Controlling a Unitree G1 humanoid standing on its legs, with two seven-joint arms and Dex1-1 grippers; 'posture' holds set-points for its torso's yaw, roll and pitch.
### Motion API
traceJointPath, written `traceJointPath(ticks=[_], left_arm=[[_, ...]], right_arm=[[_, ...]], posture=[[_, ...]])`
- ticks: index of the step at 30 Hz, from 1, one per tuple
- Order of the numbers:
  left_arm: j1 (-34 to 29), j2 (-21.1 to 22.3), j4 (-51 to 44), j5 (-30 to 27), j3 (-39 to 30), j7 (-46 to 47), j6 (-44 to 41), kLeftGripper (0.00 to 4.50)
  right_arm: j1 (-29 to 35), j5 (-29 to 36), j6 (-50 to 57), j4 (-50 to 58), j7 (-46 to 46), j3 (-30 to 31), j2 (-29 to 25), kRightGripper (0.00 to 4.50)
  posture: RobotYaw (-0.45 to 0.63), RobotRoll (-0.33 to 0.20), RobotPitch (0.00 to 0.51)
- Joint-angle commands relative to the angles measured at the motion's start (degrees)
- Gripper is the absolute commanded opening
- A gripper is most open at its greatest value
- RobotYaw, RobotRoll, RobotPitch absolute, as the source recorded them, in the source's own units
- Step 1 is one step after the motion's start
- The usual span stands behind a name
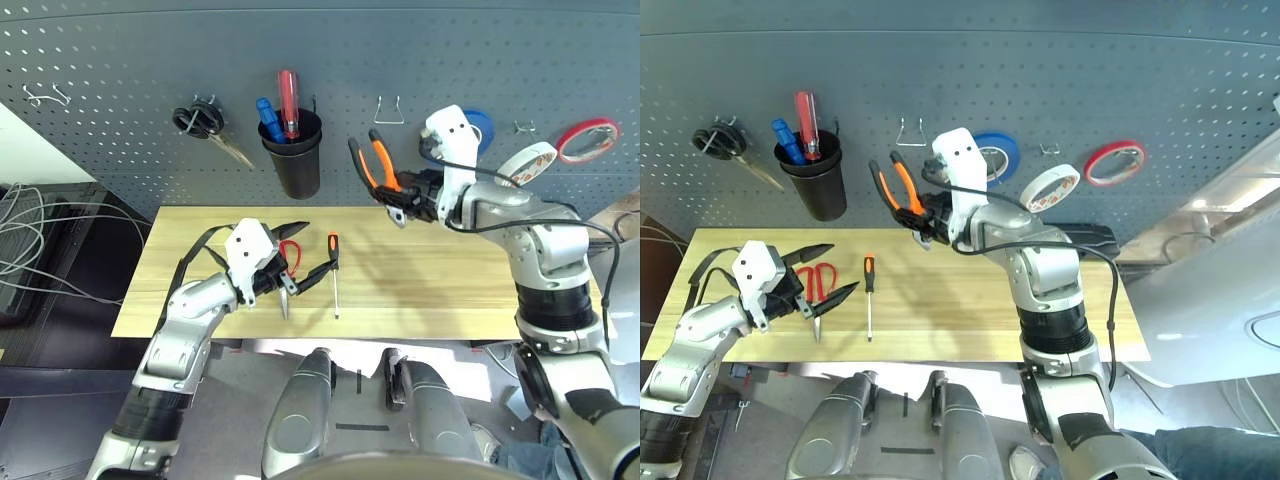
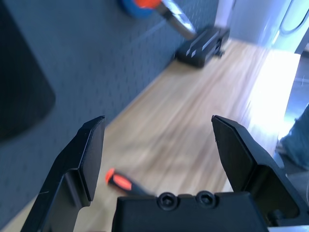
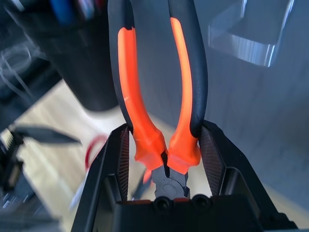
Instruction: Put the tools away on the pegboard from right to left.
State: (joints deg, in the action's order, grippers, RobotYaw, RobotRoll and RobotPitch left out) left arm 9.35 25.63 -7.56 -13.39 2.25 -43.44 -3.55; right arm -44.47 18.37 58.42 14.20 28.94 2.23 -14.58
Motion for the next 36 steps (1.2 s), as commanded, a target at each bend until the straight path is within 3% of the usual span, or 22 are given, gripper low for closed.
traceJointPath(ticks=[1, 12, 22, 36], left_arm=[[0.67, -0.65, -0.50, -1.32, -0.40, 0.67, -1.24, 4.50], [5.08, -2.40, 1.91, -1.02, 0.01, 2.78, -0.81, 4.50], [6.76, -3.38, 3.56, -0.48, -0.19, 4.41, -0.08, 4.50], [6.27, -3.10, 3.42, -0.17, -0.05, 5.01, -0.45, 4.50]], right_arm=[[-2.92, 1.25, -7.31, 1.73, -0.44, -1.86, 1.47, 2.35], [-7.45, -7.76, -39.88, -13.15, -2.94, 0.76, 4.81, 2.35], [-10.69, -11.97, -57.25, -28.77, -4.30, 1.12, 8.00, 2.34], [-10.00, -14.87, -60.63, -30.79, -9.78, 0.05, 7.14, 2.34]], posture=[[0.11, 0.000, 0.214], [0.12, 0.000, 0.212], [0.14, 0.000, 0.218], [0.15, 0.000, 0.223]])
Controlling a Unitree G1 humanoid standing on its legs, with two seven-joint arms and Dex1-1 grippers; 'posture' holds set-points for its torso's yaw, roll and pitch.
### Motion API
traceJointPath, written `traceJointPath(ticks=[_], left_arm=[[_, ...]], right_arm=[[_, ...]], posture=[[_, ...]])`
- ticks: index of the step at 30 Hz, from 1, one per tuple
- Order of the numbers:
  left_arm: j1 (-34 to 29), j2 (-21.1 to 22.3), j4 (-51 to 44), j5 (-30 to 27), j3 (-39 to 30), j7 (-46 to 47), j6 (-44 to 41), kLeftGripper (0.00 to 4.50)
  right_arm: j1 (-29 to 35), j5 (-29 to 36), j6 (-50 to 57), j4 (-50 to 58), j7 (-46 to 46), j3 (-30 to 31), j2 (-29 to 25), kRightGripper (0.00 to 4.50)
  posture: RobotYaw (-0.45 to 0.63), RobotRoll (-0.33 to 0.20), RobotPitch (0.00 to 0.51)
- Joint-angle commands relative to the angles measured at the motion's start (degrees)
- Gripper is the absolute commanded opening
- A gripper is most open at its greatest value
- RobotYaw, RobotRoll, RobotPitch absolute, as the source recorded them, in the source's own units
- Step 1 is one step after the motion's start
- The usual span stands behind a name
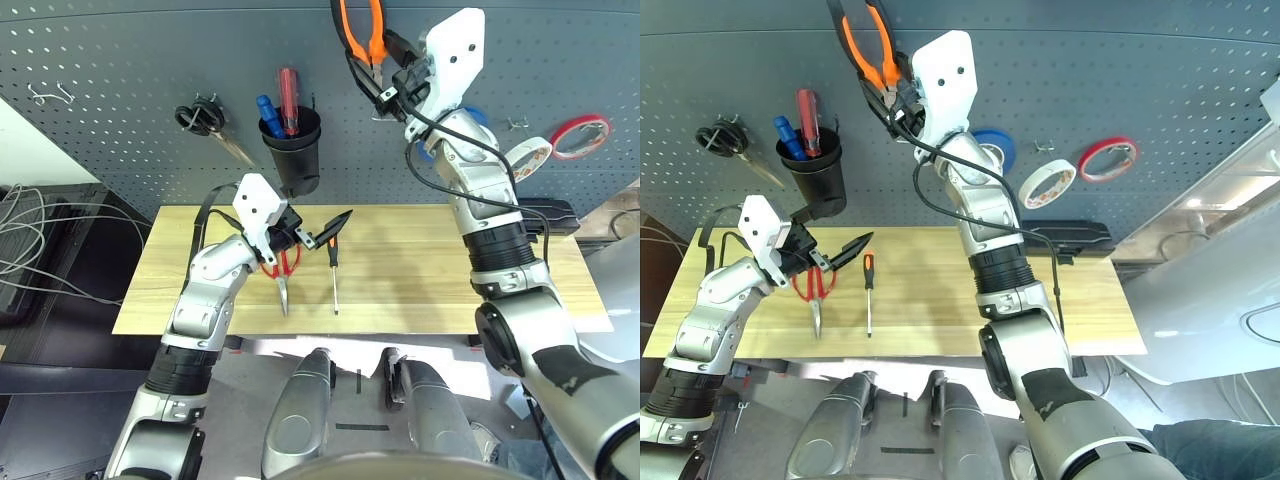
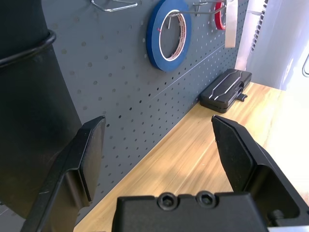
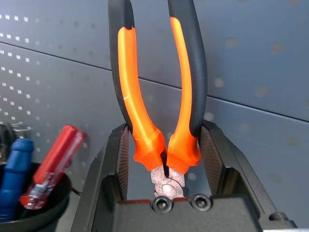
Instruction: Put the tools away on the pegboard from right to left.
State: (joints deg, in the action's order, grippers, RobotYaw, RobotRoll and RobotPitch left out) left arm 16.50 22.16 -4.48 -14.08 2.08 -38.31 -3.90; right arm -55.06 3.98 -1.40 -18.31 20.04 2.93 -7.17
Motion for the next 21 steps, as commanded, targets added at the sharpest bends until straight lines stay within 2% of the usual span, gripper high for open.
traceJointPath(ticks=[1, 21], left_arm=[[-0.77, 0.34, 0.49, 0.55, 0.17, -0.11, -0.11, 4.50], [-0.20, 0.68, 1.65, 0.82, 0.45, -0.50, -0.03, 4.50]], right_arm=[[0.94, -0.47, -0.77, 1.70, -1.02, -0.64, -0.36, 2.34], [5.63, -0.43, -1.66, -4.90, -3.81, -0.69, 1.95, 2.34]], posture=[[0.15, 0.000, 0.223], [0.15, 0.000, 0.223]])
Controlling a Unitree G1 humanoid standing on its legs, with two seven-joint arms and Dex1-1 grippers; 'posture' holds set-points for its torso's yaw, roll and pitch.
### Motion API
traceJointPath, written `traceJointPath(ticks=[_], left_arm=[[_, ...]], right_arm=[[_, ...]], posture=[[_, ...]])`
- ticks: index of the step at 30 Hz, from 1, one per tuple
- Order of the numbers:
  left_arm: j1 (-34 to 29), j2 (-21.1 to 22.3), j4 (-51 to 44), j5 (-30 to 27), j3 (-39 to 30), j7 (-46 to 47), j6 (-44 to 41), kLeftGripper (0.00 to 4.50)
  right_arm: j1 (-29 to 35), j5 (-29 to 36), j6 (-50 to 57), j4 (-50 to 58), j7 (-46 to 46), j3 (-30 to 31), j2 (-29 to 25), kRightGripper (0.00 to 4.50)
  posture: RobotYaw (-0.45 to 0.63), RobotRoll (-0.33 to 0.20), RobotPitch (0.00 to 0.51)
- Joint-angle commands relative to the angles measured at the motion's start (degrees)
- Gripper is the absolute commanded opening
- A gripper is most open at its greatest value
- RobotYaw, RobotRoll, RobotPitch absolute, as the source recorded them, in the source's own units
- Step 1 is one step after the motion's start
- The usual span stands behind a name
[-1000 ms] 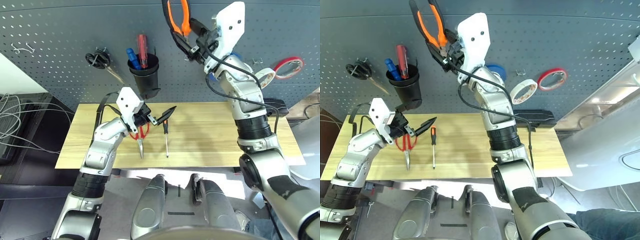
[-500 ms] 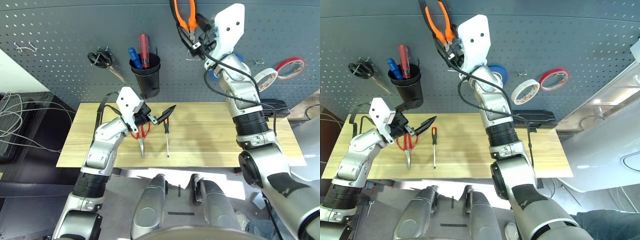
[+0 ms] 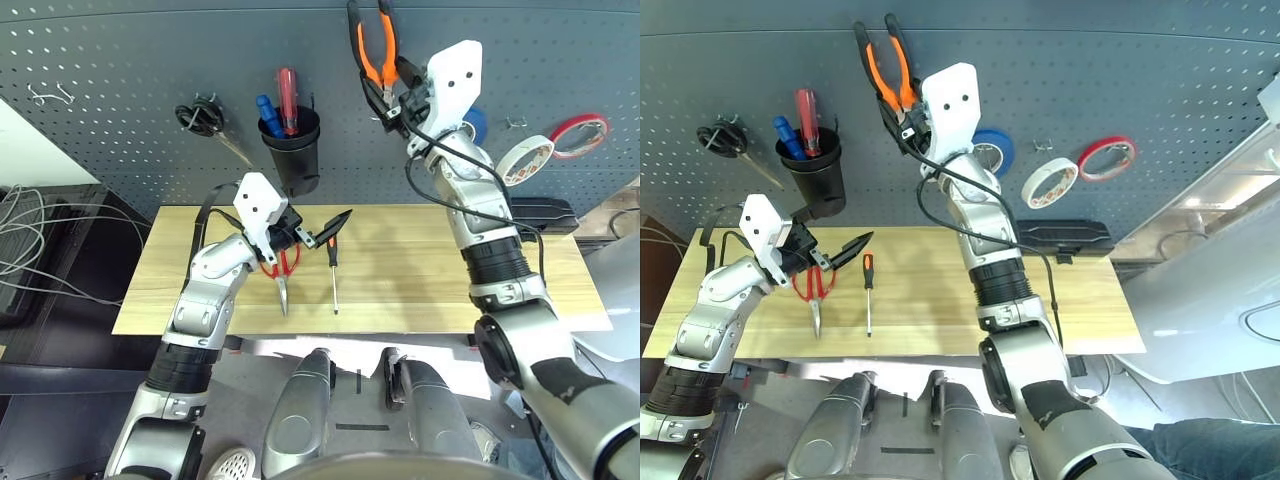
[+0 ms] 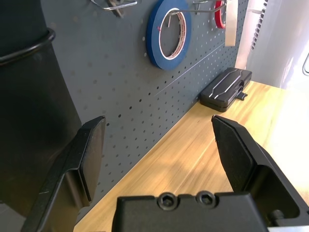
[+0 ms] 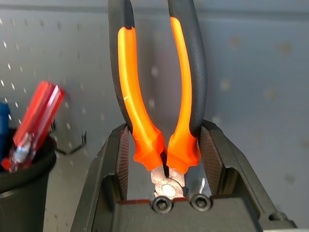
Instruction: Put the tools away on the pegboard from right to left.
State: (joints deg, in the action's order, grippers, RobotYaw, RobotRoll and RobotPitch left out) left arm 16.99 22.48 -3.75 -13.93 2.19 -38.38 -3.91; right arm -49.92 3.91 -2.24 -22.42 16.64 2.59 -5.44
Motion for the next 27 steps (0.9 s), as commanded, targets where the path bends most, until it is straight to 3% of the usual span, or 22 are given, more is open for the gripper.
traceJointPath(ticks=[1, 2, 7, 19, 27], left_arm=[[-0.65, 0.40, 0.98, 0.68, 0.33, -0.41, -0.05, 4.50], [-0.62, 0.44, 1.03, 0.71, 0.35, -0.41, -0.05, 4.50], [-0.53, 0.45, 1.20, 0.81, 0.50, -0.47, -0.14, 4.50], [-0.90, 0.49, 3.44, 4.64, 3.38, 0.15, -2.02, 4.50], [0.65, -0.36, 10.73, 11.54, 6.73, 5.33, -9.46, 4.50]], right_arm=[[0.45, -0.48, -0.77, -1.06, -0.58, -0.35, 0.16, 2.34], [0.44, -0.57, -0.76, -1.22, -0.78, -0.38, 0.12, 3.10], [1.02, -0.67, -0.36, -0.08, -0.75, -0.30, -0.46, 4.45], [8.33, -0.96, 0.60, 15.81, -3.71, -2.58, -3.52, 4.45], [17.15, -1.47, 2.96, 23.87, -1.43, -2.59, -8.34, 4.45]], posture=[[0.15, 0.000, 0.222], [0.15, 0.000, 0.222], [0.14, 0.000, 0.219], [0.13, 0.000, 0.214], [0.12, 0.000, 0.208]])
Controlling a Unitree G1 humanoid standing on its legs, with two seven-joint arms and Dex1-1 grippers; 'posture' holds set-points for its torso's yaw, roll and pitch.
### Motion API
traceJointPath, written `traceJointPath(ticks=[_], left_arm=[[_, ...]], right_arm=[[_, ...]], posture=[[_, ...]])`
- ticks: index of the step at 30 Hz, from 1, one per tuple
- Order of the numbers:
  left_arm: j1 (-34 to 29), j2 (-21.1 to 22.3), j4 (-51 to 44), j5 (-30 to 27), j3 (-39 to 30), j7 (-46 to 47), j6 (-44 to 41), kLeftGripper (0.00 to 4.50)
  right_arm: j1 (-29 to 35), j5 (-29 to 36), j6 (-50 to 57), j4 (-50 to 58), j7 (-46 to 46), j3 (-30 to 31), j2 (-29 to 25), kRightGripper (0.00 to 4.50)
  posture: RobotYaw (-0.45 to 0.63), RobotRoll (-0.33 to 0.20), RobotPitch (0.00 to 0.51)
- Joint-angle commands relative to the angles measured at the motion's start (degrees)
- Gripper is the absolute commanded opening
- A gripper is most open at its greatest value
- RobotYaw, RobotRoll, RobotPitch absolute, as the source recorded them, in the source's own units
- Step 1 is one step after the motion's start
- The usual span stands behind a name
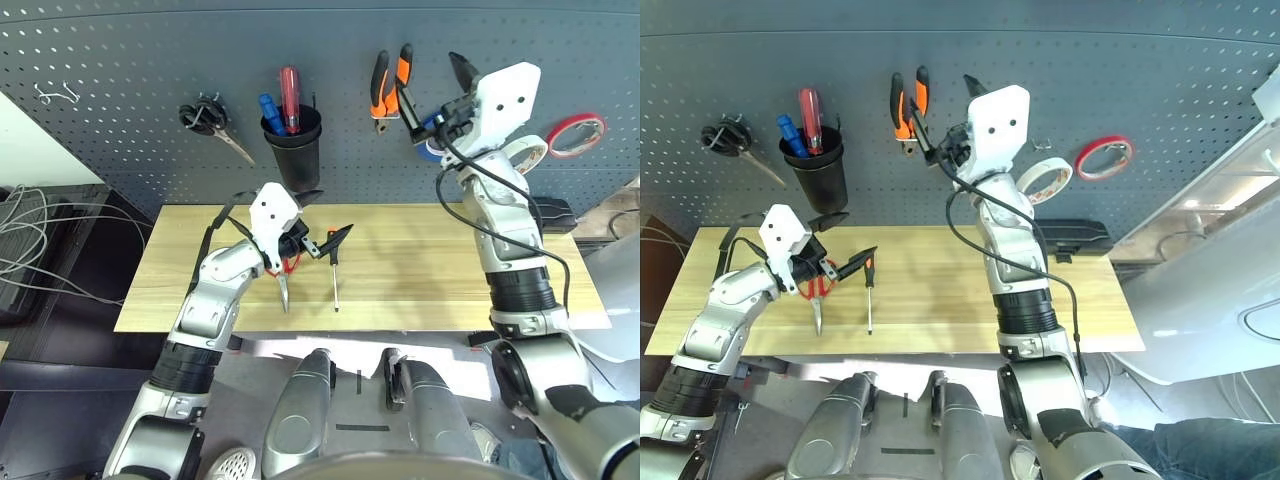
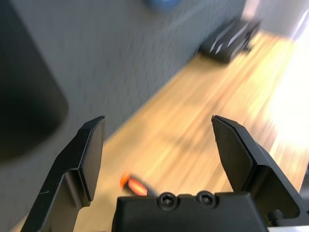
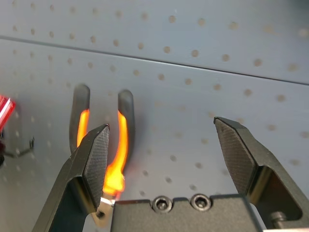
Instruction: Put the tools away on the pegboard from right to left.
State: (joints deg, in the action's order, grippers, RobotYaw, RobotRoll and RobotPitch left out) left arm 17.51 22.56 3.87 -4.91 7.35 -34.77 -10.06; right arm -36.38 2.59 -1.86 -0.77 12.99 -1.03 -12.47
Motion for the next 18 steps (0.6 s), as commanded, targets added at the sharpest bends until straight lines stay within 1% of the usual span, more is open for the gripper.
traceJointPath(ticks=[1, 5, 8, 11, 18], left_arm=[[0.42, -0.67, 3.94, 3.08, 1.88, 2.18, -4.23, 4.50], [2.29, -2.36, 8.01, 4.95, 2.83, 4.08, -8.74, 4.50], [4.14, -4.76, 11.26, 5.34, 3.04, 5.65, -12.11, 4.50], [6.82, -7.08, 16.01, 6.05, 3.40, 6.95, -13.32, 4.50], [14.66, -12.63, 32.85, 9.19, 4.32, 11.71, -11.31, 4.50]], right_arm=[[4.98, -0.09, 3.72, 2.82, 2.93, 1.36, -1.87, 4.45], [10.72, -0.46, 9.76, 5.05, 5.98, 3.75, -3.60, 4.45], [14.70, 0.38, 14.96, 6.80, 8.25, 5.40, -4.16, 4.45], [17.57, -0.54, 20.27, 7.07, 10.49, 7.64, -5.48, 4.45], [18.31, -1.51, 29.72, 3.54, 9.15, 7.82, -5.29, 4.45]], posture=[[0.12, 0.000, 0.208], [0.11, 0.000, 0.209], [0.11, 0.000, 0.213], [0.10, 0.000, 0.215], [0.08, 0.000, 0.224]])
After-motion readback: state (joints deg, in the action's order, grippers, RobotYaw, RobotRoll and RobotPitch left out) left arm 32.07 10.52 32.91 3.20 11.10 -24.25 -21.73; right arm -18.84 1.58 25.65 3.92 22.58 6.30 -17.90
